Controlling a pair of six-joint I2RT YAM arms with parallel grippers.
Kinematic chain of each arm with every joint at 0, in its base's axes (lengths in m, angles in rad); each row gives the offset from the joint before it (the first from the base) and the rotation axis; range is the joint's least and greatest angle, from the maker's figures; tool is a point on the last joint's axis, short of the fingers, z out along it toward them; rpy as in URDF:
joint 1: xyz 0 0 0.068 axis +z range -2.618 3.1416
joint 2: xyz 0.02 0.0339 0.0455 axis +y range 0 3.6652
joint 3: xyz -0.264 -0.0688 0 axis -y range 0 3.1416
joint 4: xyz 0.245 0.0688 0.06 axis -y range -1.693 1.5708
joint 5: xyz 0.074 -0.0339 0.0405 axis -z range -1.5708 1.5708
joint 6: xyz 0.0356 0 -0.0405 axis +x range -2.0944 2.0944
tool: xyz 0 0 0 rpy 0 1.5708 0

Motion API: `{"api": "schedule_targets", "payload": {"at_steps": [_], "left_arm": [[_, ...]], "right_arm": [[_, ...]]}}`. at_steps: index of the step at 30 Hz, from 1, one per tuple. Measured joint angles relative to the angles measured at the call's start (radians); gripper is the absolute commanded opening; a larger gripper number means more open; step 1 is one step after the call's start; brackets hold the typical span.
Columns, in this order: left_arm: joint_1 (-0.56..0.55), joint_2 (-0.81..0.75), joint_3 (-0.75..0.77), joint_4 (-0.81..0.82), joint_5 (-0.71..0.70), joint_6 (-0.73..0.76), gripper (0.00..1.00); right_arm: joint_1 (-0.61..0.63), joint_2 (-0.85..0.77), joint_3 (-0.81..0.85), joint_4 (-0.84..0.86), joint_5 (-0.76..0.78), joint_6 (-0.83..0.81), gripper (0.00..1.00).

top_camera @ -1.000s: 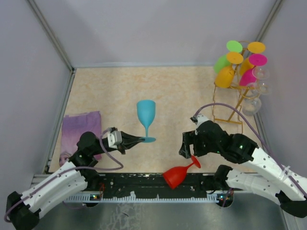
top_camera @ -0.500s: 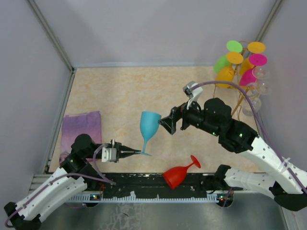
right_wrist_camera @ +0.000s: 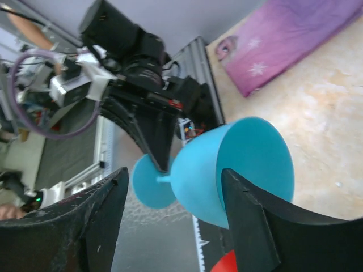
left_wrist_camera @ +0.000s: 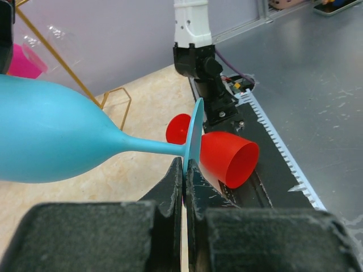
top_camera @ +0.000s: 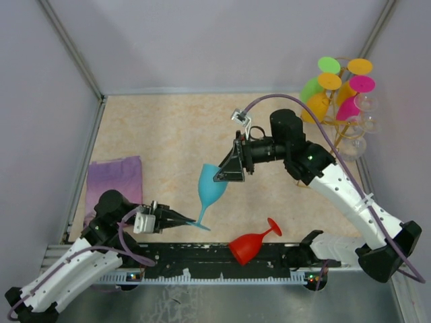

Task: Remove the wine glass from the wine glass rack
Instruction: Place the wine glass at the center of the board.

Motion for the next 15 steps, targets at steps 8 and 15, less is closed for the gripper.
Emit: {"api": "schedule_targets", "payload": {"at_steps": [8,15], "left_arm": [[-0.008,0.009,0.012,-0.010,0.009,0.015,0.00],[-0.013,0.018,0.013,-0.044,-0.048,0.044,0.48]], "right_arm": [[-0.005,-0.009,-0.046,0.103,-0.189,0.027,0.20],[-0.007,-0.011,-0.062,0.114,-0.215,0.034,0.00]]}}
